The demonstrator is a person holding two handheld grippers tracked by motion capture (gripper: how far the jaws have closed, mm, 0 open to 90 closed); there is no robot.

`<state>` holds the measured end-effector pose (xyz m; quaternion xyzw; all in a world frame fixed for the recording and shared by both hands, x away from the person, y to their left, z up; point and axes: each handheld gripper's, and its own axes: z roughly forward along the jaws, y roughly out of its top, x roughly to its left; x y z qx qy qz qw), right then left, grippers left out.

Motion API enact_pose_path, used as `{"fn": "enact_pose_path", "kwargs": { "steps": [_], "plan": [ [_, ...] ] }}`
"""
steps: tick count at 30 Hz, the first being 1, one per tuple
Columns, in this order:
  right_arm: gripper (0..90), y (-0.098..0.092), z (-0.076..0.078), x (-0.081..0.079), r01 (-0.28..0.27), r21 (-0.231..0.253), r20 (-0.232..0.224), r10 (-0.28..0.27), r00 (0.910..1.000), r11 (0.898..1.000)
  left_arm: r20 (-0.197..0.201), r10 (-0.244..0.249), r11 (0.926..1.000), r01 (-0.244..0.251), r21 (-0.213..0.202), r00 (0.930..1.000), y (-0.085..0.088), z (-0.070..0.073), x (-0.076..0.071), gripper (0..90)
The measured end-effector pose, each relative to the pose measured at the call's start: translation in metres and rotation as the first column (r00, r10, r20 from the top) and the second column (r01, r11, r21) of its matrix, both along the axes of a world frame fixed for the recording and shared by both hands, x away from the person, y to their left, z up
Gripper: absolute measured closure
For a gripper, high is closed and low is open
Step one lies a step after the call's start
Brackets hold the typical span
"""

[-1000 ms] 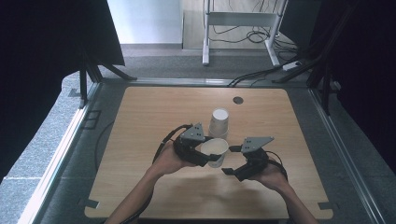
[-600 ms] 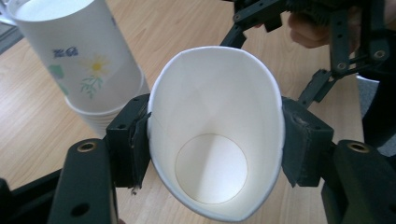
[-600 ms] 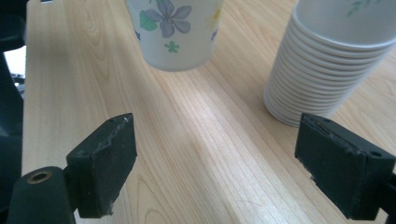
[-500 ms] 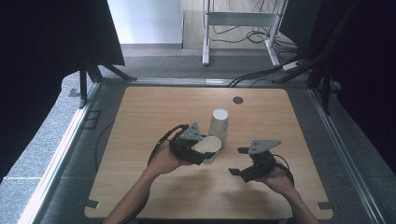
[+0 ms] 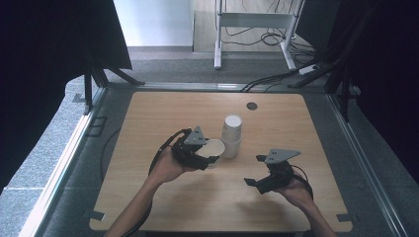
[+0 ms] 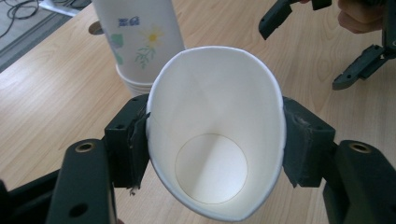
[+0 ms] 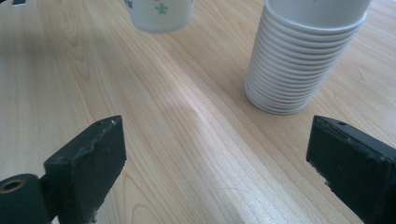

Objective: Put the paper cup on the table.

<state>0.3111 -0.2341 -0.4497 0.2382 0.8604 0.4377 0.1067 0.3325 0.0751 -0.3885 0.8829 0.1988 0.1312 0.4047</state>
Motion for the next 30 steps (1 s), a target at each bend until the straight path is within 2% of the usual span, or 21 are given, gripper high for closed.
{"fn": "enact_pose_path", "kwargs": {
  "steps": [7, 17, 23, 30],
  "plan": [
    [0.0, -0.003, -0.004, -0.003, 0.032, -0.017, 0.009, -0.032, 0.9995, 0.999, 0.005, 0.052, 0.9985, -0.052, 0.018, 0.9986, 0.007, 0.001, 0.004, 32.5],
    [0.0, -0.007, -0.008, -0.004, 0.068, -0.027, 0.019, -0.068, 0.9975, 0.997, 0.020, 0.118, 0.9925, -0.118, 0.030, 0.9929, 0.019, 0.003, 0.010, 31.7],
    [0.0, -0.008, -0.010, -0.005, 0.084, -0.029, 0.022, -0.083, 0.9963, 0.996, 0.027, 0.157, 0.9866, -0.158, 0.039, 0.9872, 0.027, 0.004, 0.014, 31.0],
    [0.0, -0.009, -0.015, -0.006, 0.106, -0.034, 0.019, -0.105, 0.9942, 0.994, 0.031, 0.209, 0.9770, -0.210, 0.034, 0.9773, 0.037, 0.001, 0.019, 30.3]
  ]
}}
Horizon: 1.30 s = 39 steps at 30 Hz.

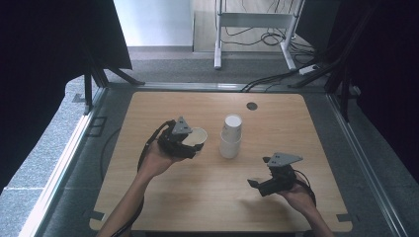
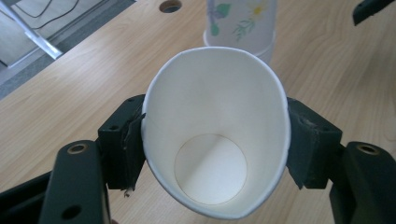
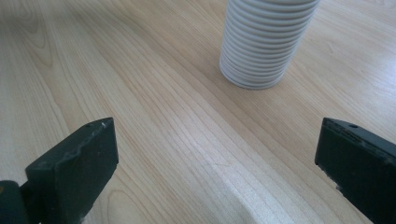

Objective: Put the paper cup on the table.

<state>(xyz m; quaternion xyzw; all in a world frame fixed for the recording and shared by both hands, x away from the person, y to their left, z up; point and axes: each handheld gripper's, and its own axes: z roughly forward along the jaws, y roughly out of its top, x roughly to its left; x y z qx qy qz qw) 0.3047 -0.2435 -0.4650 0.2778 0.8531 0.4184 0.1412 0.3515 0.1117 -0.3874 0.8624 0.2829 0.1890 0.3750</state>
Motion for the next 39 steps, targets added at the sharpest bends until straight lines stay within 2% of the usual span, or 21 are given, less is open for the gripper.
{"fn": "enact_pose_path", "kwargs": {
  "steps": [11, 14, 17, 30, 36, 39],
  "plan": [
    [0.0, -0.005, -0.006, 0.001, 0.032, -0.010, -0.008, -0.032, 0.9995, 0.999, -0.002, 0.089, 0.9960, -0.089, -0.007, 0.9961, 0.019, -0.009, 0.012, 29.3],
    [0.0, -0.006, -0.009, 0.000, 0.040, -0.021, -0.008, -0.040, 0.9992, 0.999, -0.006, 0.123, 0.9924, -0.123, 0.005, 0.9924, 0.024, -0.016, 0.016, 28.7],
    [0.0, -0.008, -0.010, 0.000, 0.045, -0.025, -0.009, -0.045, 0.9989, 0.999, -0.016, 0.149, 0.9888, -0.149, -0.002, 0.9887, 0.029, -0.022, 0.020, 28.6],
    [0.7, -0.009, -0.017, 0.003, 0.056, -0.050, -0.017, -0.057, 0.9982, 0.997, -0.010, 0.248, 0.9673, -0.248, -0.055, 0.9688, 0.044, -0.048, 0.034, 28.1],
    [0.7, -0.008, -0.019, 0.003, 0.050, -0.064, -0.022, -0.052, 0.9984, 0.997, -0.025, 0.268, 0.9604, -0.269, -0.071, 0.9630, 0.046, -0.060, 0.040, 27.7],
    [0.7, -0.008, -0.021, 0.003, 0.053, -0.064, -0.026, -0.054, 0.9982, 0.997, -0.028, 0.276, 0.9587, -0.277, -0.064, 0.9608, 0.045, -0.067, 0.043, 27.7]
  ]
}}
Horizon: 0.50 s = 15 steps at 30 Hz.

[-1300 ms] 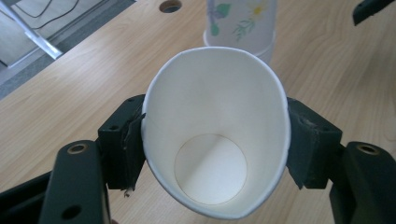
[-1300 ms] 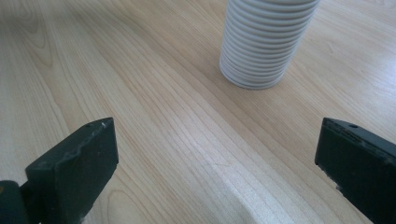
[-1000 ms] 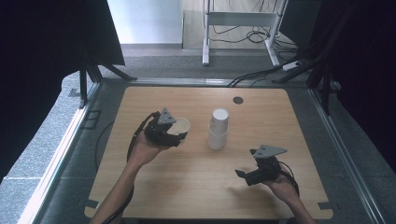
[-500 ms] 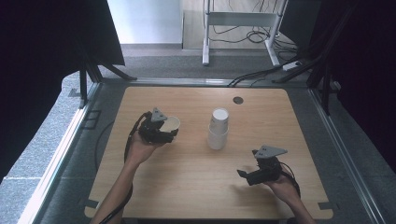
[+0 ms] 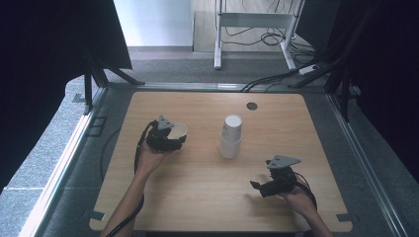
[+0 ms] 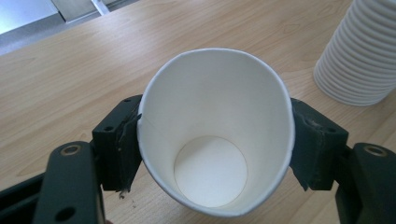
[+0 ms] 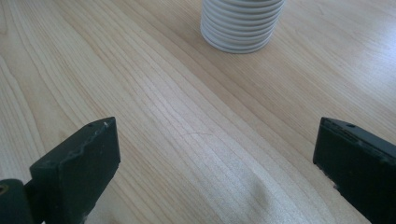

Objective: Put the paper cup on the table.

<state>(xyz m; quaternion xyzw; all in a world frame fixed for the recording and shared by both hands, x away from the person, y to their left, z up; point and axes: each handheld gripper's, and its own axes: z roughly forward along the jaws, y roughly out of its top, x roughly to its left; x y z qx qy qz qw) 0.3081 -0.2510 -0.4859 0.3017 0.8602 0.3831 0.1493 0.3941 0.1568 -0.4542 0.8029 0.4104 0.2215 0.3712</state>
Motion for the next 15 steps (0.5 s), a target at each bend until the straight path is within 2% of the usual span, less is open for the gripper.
{"fn": "enact_pose_path", "kwargs": {
  "steps": [5, 15],
  "plan": [
    [0.6, -0.002, -0.002, 0.002, 0.008, 0.010, -0.014, -0.008, 0.9999, 1.000, -0.004, 0.010, 0.9999, -0.010, 0.002, 0.9999, -0.001, -0.010, 0.002, 27.7],
    [0.6, -0.003, -0.006, 0.004, 0.007, 0.004, -0.035, -0.007, 0.9994, 1.000, -0.013, 0.013, 0.9999, -0.013, 0.007, 0.9998, -0.002, -0.017, 0.003, 26.3]
  ]
}}
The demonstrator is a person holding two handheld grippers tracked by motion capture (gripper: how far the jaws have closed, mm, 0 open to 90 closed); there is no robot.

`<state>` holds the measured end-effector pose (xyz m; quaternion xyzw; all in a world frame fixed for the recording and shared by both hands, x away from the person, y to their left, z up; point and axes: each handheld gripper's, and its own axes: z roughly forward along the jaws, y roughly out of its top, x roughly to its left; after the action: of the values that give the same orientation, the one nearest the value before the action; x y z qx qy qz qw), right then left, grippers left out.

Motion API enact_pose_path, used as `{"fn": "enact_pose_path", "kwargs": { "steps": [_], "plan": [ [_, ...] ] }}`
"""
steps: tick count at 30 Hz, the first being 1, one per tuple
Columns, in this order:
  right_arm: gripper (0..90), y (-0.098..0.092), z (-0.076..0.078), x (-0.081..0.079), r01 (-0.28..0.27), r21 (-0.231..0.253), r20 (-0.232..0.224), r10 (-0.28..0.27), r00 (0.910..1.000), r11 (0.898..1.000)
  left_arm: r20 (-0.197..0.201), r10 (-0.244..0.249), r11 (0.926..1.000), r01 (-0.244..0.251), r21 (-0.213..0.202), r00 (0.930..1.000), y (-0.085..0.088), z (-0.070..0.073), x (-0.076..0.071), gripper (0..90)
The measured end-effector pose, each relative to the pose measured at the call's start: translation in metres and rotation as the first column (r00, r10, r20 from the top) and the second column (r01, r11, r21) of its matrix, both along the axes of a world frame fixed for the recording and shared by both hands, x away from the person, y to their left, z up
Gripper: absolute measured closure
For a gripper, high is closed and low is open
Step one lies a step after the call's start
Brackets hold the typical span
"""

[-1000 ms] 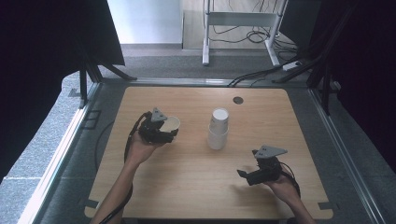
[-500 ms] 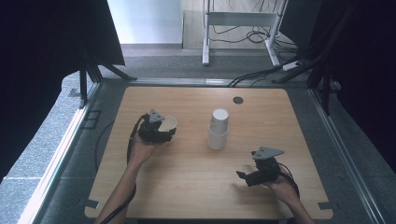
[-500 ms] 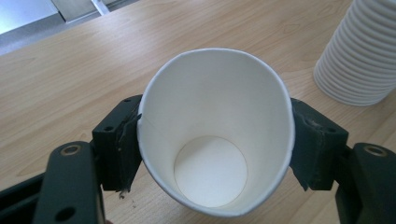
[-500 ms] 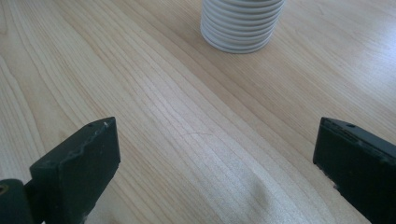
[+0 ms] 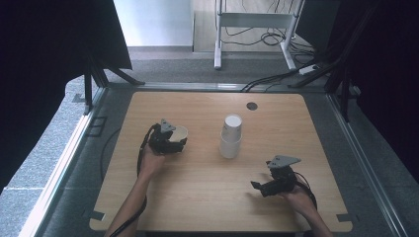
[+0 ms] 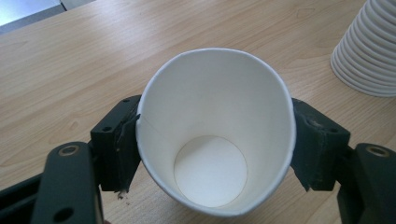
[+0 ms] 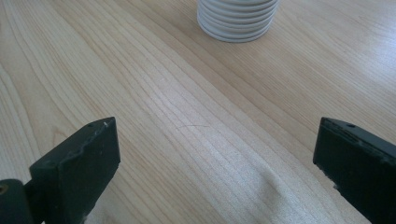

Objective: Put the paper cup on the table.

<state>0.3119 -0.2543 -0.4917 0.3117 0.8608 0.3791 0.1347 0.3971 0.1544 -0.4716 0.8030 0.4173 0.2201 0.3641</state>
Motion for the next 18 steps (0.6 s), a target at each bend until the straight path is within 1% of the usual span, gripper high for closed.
{"fn": "enact_pose_path", "kwargs": {
  "steps": [5, 8, 10, 13, 15, 18],
  "plan": [
    [0.6, 0.0004, -0.0005, -0.0001, 0.001, -0.004, 0.001, -0.001, 1.0000, 1.000, -0.013, -0.006, 1.0000, 0.006, 0.008, 0.9999, -0.0019, -0.0029, 0.0005, 23.2],
    [0.6, 0.0004, -0.0006, -0.0001, 0.000, -0.004, 0.000, 0.000, 1.0000, 1.000, -0.025, -0.006, 1.0000, 0.006, -0.003, 0.9997, -0.0028, -0.0037, 0.0011, 18.7],
    [0.6, 0.0005, -0.0006, -0.0001, -0.001, -0.006, 0.000, 0.001, 1.0000, 1.000, -0.036, -0.011, 0.9998, 0.010, -0.017, 0.9993, -0.0027, -0.0034, 0.0016, 14.3],
    [0.6, 0.0006, -0.0006, -0.0003, -0.002, -0.006, 0.000, 0.002, 1.0000, 1.000, -0.047, -0.005, 0.9994, 0.003, -0.035, 0.9989, -0.0029, -0.0022, 0.0024, 9.9],
    [0.6, 0.0007, -0.0004, -0.0003, -0.005, -0.008, -0.002, 0.005, 1.0000, 1.000, -0.047, -0.004, 0.9990, 0.002, -0.045, 0.9989, -0.0028, -0.0010, 0.0023, 5.5],
    [0.6, 0.0011, -0.0008, -0.0005, -0.009, -0.013, -0.003, 0.009, 1.0000, 1.000, -0.045, -0.011, 0.9970, 0.007, -0.077, 0.9989, -0.0026, 0.0028, 0.0009, 2.1]
  ]
}}
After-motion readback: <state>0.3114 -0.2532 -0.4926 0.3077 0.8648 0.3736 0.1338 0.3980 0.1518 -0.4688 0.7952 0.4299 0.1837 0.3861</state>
